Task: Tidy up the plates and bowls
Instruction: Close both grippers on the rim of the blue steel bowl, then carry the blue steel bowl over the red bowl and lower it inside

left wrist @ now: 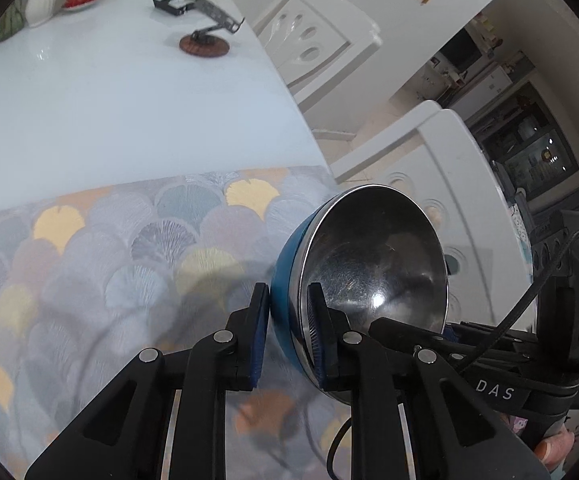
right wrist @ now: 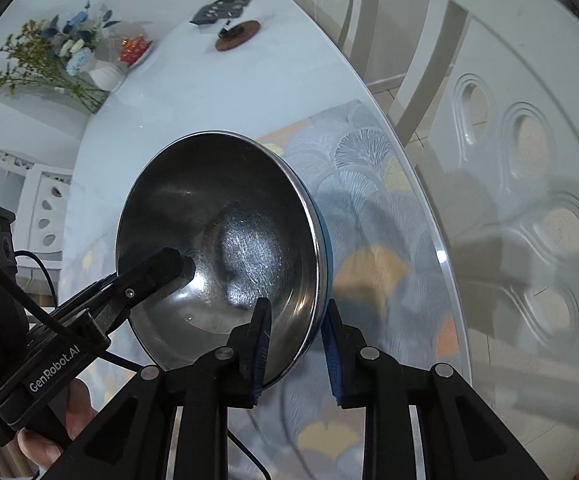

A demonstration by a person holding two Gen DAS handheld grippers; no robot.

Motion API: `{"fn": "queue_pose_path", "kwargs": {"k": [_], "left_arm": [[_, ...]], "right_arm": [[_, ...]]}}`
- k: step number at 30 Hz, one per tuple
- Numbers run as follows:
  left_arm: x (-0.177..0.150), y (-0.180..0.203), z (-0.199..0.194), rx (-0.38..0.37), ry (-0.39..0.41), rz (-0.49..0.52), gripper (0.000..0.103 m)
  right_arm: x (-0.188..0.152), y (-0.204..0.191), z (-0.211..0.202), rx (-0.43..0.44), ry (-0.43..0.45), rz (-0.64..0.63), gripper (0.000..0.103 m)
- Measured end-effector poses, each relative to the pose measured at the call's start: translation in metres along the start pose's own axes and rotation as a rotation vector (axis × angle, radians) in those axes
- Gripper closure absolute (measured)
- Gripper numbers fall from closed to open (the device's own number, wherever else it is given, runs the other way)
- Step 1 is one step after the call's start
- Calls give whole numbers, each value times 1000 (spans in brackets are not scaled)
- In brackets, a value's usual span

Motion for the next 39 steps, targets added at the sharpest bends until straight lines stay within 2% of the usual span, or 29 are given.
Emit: {"fn": "queue_pose_path", "kwargs": {"k": [10, 19, 24, 33, 39], "left_arm": [[-36, 29, -65, -1, 80, 38, 87], [-94, 34, -125, 26, 130, 39, 87], [-128, 28, -148, 36, 143, 17, 87], [-186, 9, -163, 52, 126, -48, 87], [-216, 0, -156, 58, 82, -67, 87]], "right_arm": [[-49, -25, -60, 10, 73, -33, 79], [-112, -51, -96, 30, 98, -94, 79], [-150, -64, -101, 39, 89, -122, 78], [-222, -76, -88, 42, -3, -161, 78], [-257, -69, -69, 54, -96, -117, 78]]}}
Point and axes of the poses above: each gripper's, at about its wrist camera, not at the fingertips, and z roughly the way its jaws point, y to its right, x to its top, the point moved 9 cm from there along z, roughly the way its jaws point, and after that the axes turned 3 degrees about y, right-handed, at the moved point
